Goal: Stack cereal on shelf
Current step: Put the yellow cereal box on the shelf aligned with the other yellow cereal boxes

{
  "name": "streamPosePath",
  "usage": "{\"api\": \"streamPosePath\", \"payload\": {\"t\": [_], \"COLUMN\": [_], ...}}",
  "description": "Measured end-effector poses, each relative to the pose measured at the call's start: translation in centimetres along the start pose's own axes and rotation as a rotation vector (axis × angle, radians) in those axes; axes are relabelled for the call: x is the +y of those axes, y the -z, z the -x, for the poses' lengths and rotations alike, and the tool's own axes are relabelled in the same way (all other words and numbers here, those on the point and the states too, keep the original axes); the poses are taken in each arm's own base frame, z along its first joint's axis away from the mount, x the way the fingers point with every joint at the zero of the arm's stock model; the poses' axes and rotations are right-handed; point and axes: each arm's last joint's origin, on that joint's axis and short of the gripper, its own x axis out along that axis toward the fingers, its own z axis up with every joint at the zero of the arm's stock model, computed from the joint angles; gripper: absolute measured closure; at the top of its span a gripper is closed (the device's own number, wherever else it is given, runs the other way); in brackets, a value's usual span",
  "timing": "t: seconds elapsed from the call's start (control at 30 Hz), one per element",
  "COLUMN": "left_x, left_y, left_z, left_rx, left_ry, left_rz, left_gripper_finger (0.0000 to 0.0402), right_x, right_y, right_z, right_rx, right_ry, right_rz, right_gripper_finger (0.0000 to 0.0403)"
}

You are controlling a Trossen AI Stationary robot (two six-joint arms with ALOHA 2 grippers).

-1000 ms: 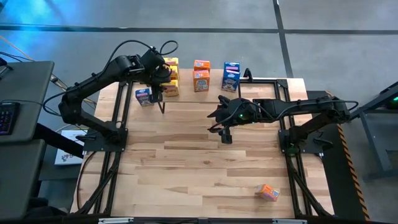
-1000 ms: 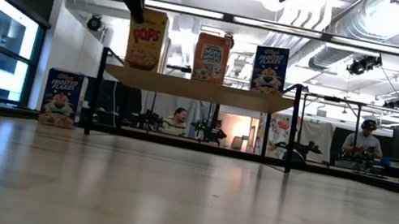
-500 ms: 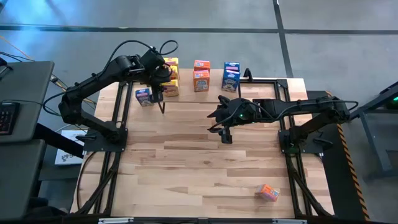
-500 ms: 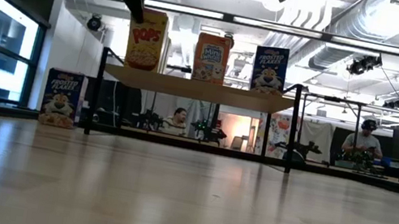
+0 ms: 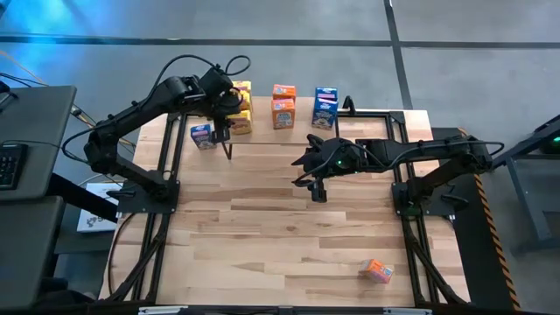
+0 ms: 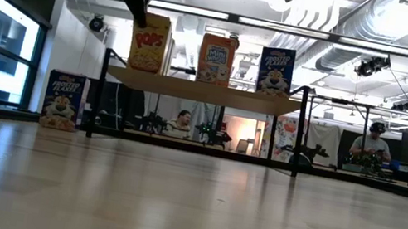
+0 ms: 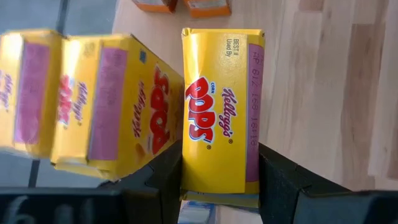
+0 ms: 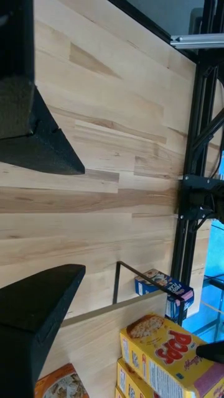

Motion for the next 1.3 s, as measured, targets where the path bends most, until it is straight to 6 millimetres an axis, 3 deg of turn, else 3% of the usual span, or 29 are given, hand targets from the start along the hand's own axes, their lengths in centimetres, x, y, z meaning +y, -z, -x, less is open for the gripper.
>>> {"api": "streamPosePath", "payload": {"t": [0.67,1.03,1.3], "left_x": [0.0,0.12,0.16], "left_y": [-0.12,0.01,0.03], "left_z": [-0.18,-0.36,-0.26], "left_rx": [-0.006,0.02,0.021], "left_ry": [0.015,-0.007,-0.023], "left_rz": [0.007,0.011,0.012], "left_gripper_finger": [0.025,0.018,0.016], "right_x": [0.0,0.0,0.0], "right_y": [0.0,0.0,0.0], "right_z": [0.0,0.0,0.0], "right_rx": [0.0,0.0,0.0], "right_ry": [0.0,0.0,0.0], "right_rz": [0.0,0.0,0.0], "right_gripper_finger": [0.0162,0.0162,0.0162]}}
